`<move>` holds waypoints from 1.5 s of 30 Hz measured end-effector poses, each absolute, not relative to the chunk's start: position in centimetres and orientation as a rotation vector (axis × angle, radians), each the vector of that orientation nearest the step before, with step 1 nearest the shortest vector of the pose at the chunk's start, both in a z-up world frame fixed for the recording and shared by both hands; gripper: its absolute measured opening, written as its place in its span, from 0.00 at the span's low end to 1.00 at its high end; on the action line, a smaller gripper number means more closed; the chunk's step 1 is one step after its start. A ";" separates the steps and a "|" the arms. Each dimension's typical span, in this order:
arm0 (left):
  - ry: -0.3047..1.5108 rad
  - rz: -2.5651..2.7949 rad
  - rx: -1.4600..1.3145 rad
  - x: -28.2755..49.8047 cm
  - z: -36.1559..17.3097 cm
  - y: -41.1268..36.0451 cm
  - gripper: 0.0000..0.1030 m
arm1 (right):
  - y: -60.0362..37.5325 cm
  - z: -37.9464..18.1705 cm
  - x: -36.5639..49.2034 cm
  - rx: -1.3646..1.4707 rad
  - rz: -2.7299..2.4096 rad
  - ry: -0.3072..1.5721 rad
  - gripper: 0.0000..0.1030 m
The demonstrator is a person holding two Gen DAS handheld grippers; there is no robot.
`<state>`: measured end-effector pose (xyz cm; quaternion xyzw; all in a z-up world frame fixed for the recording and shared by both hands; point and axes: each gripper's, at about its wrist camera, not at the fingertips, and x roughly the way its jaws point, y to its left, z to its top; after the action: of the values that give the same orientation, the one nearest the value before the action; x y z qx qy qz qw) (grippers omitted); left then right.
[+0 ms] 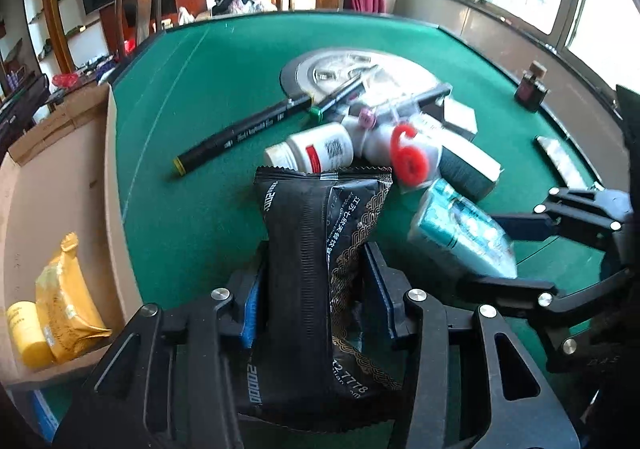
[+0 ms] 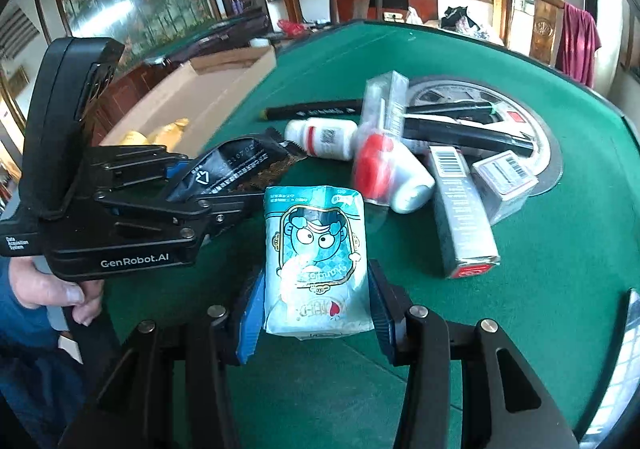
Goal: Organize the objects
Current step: 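Carry black bag and tissue pack into the cardboard box and release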
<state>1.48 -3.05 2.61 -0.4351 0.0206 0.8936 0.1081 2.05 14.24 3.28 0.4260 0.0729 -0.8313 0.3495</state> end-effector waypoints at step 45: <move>-0.465 2.778 -1.450 -6.1 5.7 -28.2 0.44 | -14.3 9.4 -13.3 1.274 -2.140 0.067 0.46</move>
<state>-6.09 -28.23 5.68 -0.4576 -0.1468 0.8769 -0.0129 -13.31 -14.29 9.41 0.4844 0.0255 -0.8140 0.3196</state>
